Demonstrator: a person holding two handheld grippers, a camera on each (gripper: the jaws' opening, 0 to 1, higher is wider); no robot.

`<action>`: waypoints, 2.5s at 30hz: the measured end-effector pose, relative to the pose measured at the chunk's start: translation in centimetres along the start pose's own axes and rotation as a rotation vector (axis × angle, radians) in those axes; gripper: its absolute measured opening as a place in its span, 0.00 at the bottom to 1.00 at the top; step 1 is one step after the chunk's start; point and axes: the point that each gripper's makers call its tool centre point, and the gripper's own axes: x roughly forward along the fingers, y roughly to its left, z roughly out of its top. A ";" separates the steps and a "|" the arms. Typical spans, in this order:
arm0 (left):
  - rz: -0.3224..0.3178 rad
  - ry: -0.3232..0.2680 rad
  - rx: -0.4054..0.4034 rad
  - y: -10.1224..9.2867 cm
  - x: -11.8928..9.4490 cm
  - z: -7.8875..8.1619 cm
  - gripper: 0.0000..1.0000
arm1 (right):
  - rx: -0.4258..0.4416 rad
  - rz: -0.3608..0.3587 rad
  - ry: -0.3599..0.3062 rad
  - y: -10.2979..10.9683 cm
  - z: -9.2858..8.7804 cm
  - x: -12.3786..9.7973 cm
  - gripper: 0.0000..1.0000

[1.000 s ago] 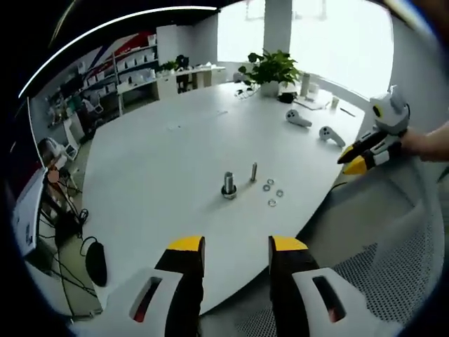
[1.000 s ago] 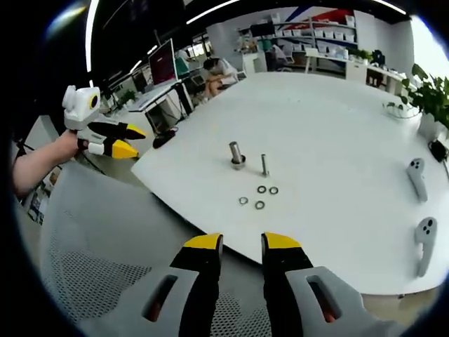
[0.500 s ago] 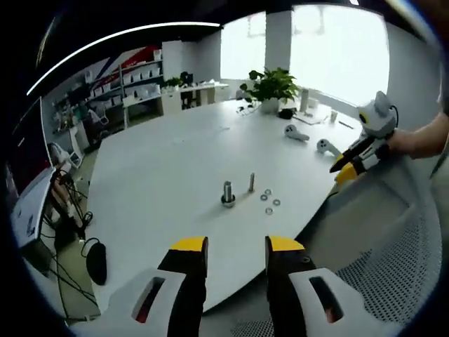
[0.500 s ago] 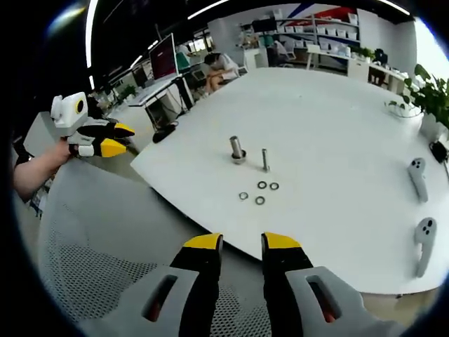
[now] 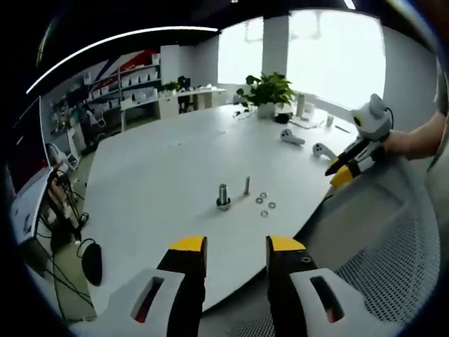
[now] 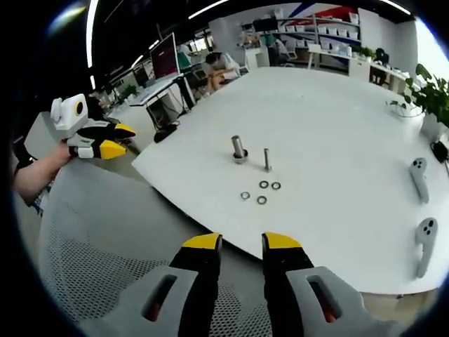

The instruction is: Place the washer onto the threaded stud by aligning its center hole with the stud, sliding it down to the base, and recovering from edge contact or off-axis alignment until the washer reaches the visible bottom stop.

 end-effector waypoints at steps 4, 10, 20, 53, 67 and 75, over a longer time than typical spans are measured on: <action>0.000 -0.028 -0.010 -0.1 -0.2 0.5 0.31 | -0.016 0.014 0.012 0.3 -0.1 0.1 0.25; -0.001 0.000 -0.010 -0.1 0.0 0.0 0.32 | -0.023 0.068 0.053 0.8 -0.4 0.3 0.25; -0.015 0.030 0.008 -0.4 0.2 -0.5 0.31 | -0.115 0.072 0.084 -0.8 1.3 1.1 0.27; 0.009 0.034 -0.001 0.3 0.1 -0.9 0.29 | -0.576 0.168 0.389 -0.5 0.1 15.6 0.25; -0.003 0.040 0.009 0.1 0.2 -1.0 0.28 | -0.659 0.173 0.425 -0.4 0.0 17.0 0.22; -0.007 0.045 0.018 0.0 0.2 -1.0 0.28 | -0.828 0.216 0.514 -0.4 -0.1 17.2 0.21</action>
